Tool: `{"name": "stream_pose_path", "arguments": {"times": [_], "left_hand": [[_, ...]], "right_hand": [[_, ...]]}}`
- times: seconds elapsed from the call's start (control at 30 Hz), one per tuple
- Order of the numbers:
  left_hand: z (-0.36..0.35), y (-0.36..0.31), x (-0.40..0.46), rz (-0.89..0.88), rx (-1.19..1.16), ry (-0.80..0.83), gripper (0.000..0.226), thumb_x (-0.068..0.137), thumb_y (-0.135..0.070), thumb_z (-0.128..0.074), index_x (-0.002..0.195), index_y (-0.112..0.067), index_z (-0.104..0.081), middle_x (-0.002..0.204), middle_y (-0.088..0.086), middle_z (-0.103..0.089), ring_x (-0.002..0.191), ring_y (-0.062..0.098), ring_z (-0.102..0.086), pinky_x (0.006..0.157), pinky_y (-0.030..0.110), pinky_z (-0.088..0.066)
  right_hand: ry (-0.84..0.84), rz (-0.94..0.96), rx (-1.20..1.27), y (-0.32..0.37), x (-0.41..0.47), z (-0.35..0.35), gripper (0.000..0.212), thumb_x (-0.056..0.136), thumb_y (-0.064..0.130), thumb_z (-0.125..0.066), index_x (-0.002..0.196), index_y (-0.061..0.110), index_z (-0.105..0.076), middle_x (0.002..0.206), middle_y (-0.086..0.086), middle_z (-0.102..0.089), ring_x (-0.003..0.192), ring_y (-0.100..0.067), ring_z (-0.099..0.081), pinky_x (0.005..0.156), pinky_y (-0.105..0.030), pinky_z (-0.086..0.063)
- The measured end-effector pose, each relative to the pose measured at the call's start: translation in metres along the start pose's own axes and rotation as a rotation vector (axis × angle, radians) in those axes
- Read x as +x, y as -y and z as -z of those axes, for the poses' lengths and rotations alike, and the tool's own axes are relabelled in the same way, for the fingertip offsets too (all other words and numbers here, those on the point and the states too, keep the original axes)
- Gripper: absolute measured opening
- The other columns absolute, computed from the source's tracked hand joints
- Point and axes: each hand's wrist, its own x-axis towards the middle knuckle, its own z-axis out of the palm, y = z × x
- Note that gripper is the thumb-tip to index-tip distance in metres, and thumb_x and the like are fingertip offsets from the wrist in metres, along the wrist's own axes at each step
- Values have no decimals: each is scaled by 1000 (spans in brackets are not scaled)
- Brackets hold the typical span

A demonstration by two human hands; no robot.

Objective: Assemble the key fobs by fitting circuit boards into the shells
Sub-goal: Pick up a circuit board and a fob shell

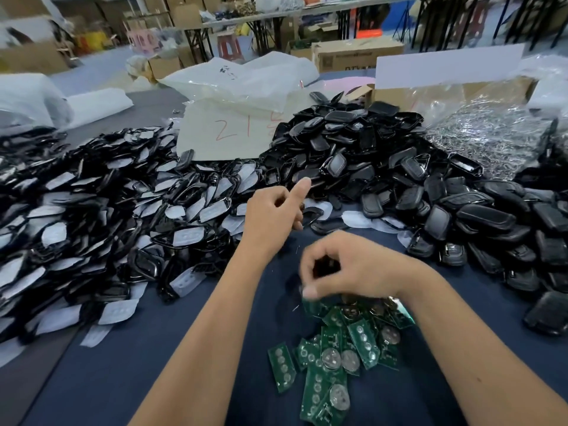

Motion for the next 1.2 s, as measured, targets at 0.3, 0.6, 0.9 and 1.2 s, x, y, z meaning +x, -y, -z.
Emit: {"name": "stream_pose_path", "arguments": {"times": [0.3, 0.6, 0.9, 1.2], "left_hand": [[3, 12, -22, 197, -296, 24, 21, 91, 5, -72, 100, -8, -59, 79, 9, -74, 64, 29, -75, 62, 34, -62], [1, 9, -20, 292, -285, 50, 5, 92, -2, -75, 94, -6, -74, 74, 5, -74, 56, 19, -68, 59, 31, -61], [2, 6, -22, 301, -239, 125, 25, 96, 6, -59, 98, -11, -78, 75, 2, -75, 68, 23, -75, 65, 32, -62], [3, 5, -24, 271, -213, 170, 26, 97, 3, -60, 101, -14, -80, 72, -6, -75, 68, 21, -74, 69, 33, -63]], "right_hand": [[-730, 65, 715, -33, 13, 2, 28, 106, -3, -49, 116, 15, -68, 83, -10, -72, 64, -16, -56, 54, -19, -43], [-824, 14, 563, -37, 18, 0, 45, 107, -1, -47, 116, 30, -78, 79, -15, -44, 66, -18, -32, 55, -25, -32], [-975, -57, 255, -42, 22, -8, 12, 97, 17, -71, 89, 26, -74, 72, -4, -72, 52, -15, -51, 52, -33, -44], [-1007, -50, 12, -37, 20, -9, 17, 95, 14, -75, 92, 30, -79, 73, 14, -73, 58, 1, -60, 64, -21, -45]]}}
